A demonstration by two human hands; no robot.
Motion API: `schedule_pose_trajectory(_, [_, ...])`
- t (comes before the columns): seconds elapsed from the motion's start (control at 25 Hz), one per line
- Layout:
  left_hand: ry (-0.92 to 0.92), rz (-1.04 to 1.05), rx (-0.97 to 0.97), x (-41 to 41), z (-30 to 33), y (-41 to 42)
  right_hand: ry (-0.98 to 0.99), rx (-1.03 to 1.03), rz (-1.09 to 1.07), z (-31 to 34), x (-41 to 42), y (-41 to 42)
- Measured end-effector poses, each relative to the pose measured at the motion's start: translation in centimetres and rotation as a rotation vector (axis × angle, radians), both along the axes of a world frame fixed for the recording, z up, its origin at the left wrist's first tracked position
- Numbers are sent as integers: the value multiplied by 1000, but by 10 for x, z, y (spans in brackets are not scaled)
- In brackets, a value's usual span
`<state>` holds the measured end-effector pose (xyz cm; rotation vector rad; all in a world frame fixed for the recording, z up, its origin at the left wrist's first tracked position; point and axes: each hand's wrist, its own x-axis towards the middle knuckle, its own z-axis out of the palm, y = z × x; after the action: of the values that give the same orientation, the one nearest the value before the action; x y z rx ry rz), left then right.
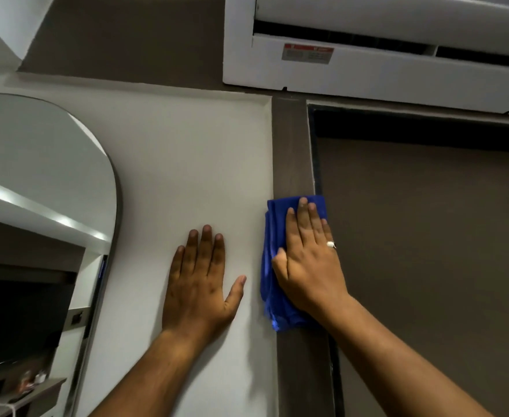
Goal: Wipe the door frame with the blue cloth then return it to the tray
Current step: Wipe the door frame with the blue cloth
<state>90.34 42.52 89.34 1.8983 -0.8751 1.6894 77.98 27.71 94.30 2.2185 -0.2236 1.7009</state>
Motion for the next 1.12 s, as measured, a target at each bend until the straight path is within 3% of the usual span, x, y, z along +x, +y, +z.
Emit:
schedule_pose_trajectory(0.12, [27, -10, -39, 1, 1, -2, 4, -28, -27, -3, -2, -5])
schedule_pose_trajectory(0.44, [-12, 46, -7, 13, 17, 1, -111, 45, -5, 154, 8, 0])
schedule_pose_trajectory(0.56, [-9, 67, -3, 15, 24, 3, -125, 53, 29, 160, 9, 2])
schedule_pose_trajectory(0.8, [-4, 76, -12, 13, 24, 4, -110, -42, 62, 93, 9, -9])
schedule_pose_trajectory(1.12, [-52, 85, -18, 20, 23, 1, -154, -20, 24, 205, 5, -3])
